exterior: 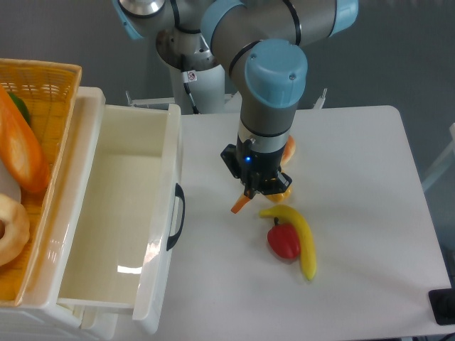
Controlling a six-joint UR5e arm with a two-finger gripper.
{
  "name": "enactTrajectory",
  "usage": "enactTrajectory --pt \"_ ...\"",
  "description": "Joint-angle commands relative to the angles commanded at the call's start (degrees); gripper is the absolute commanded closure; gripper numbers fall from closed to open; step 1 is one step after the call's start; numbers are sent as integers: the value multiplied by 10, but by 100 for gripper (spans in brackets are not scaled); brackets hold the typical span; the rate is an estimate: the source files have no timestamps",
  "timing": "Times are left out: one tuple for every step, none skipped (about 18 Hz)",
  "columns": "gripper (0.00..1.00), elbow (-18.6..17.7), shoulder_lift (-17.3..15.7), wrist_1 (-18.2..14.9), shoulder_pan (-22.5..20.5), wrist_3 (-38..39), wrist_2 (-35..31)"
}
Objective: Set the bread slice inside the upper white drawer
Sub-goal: 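Close the gripper on the orange bread slice beside the bun, then lift the bread slice and carry it over the open white drawer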
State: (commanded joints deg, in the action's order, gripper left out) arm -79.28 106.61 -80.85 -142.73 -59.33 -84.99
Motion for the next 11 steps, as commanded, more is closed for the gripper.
enactTrajectory --pt "100 2 -1 -1 -3 2 1" --pt "100 3 -3 -2 -3 11 3" --pt "100 5 -6 -2 -3 22 4" --pt "100 5 -8 -2 -4 30 4" --pt "100 8 -9 -2 -4 36 5" --pt "100 9 -14 -2 -4 49 6" --pt "100 11 -22 -3 -4 74 8" --pt "100 12 -27 -3 -4 102 11" --pt "100 14 -32 -4 -4 125 11" --pt "100 14 -39 -6 -4 146 11" --pt "100 15 -46 -13 -4 162 10"
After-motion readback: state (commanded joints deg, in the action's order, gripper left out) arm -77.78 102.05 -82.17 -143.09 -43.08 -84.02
